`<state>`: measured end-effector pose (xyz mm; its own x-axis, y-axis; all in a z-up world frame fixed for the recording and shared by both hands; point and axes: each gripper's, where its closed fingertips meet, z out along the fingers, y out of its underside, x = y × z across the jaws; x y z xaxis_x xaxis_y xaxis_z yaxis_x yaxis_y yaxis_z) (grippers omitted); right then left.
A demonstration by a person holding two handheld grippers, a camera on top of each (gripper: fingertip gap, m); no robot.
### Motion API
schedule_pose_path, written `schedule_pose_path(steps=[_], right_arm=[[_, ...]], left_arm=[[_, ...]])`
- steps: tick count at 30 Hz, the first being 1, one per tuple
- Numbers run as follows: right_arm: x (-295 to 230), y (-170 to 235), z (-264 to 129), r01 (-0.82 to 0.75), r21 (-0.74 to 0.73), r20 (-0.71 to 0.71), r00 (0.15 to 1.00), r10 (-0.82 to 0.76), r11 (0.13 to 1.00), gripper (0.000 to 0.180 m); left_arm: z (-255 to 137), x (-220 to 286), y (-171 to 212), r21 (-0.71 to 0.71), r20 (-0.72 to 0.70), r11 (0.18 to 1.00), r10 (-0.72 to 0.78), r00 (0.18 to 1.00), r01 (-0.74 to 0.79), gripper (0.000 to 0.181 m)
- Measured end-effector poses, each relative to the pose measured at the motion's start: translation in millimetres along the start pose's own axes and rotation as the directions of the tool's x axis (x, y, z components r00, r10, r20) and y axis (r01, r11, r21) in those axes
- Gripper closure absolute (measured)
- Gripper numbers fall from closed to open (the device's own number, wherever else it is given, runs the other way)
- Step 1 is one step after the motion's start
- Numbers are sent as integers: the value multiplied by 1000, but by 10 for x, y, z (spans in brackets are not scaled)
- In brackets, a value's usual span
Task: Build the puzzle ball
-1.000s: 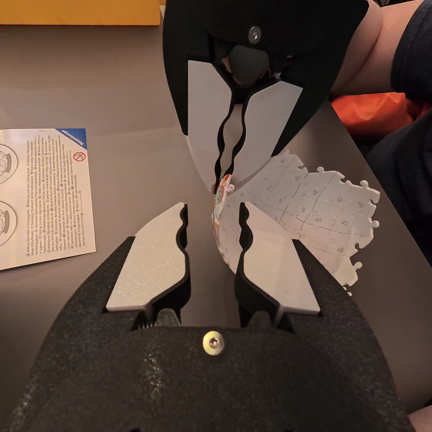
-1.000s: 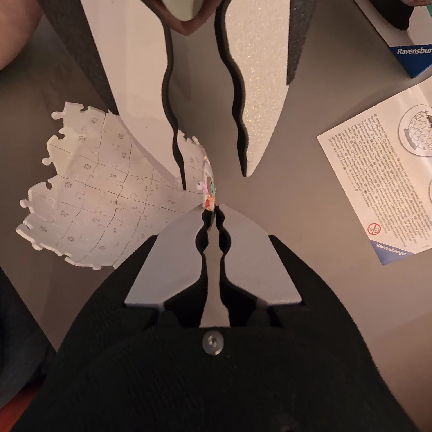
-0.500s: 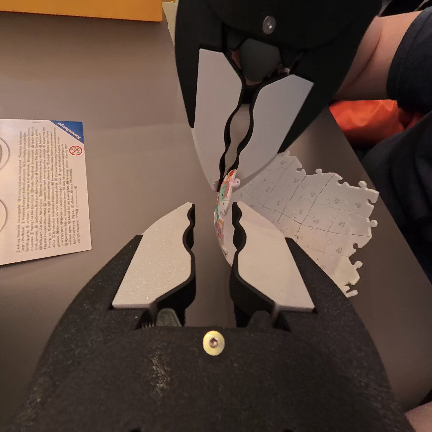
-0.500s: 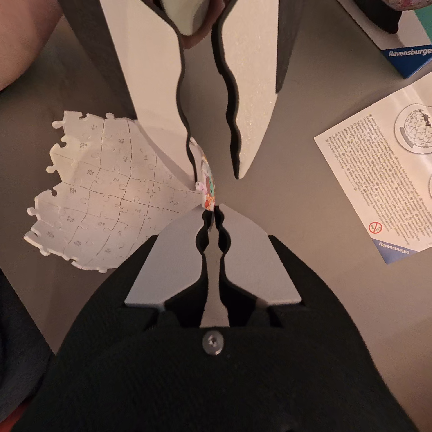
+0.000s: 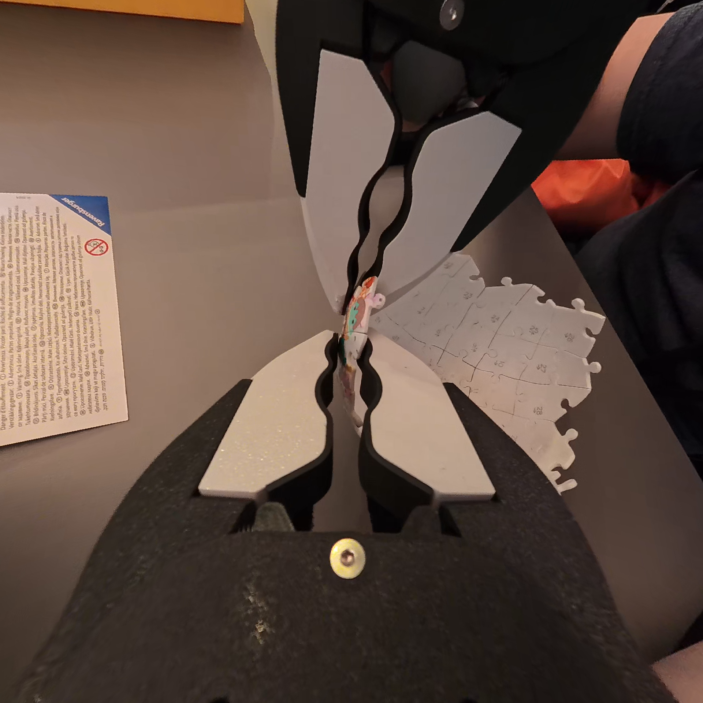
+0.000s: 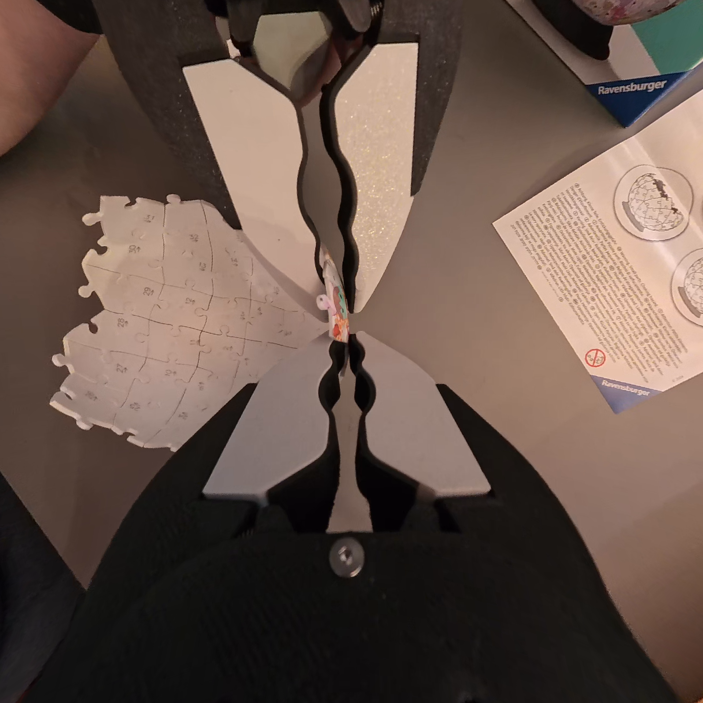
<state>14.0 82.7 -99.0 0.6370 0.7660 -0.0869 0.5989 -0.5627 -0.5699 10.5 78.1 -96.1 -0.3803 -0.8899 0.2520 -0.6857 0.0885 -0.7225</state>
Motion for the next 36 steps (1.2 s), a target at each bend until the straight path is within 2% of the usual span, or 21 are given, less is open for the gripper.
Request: schedule_pose_path(steps=[11, 20, 27, 31, 33, 36], right_arm=[[-12, 9, 1, -62, 35, 24, 998, 61, 997, 177], [-19, 23, -4, -21, 27, 27, 999, 20, 999, 175], [-8, 13, -52, 19, 18, 17, 1000, -19, 1000, 166], [21, -25, -245, 69, 65, -15, 998, -68, 995, 165], [-3, -81, -326, 55, 122, 9, 998, -57, 991, 164], [0, -34, -259, 3, 104, 48, 999, -8, 995, 158]], left_arm=[[16, 0, -6, 4, -6, 1000, -8, 1000, 8, 174], [32, -2, -8, 2, 3, 1000, 7, 1000, -7, 175], [40, 3, -7, 2, -1, 1000, 12, 1000, -12, 175], [38, 5, -5, 2, -3, 1000, 11, 1000, -11, 175], [37, 6, -5, 3, -6, 1000, 8, 1000, -8, 175], [35, 11, -2, 5, -11, 1000, 7, 1000, -7, 175]])
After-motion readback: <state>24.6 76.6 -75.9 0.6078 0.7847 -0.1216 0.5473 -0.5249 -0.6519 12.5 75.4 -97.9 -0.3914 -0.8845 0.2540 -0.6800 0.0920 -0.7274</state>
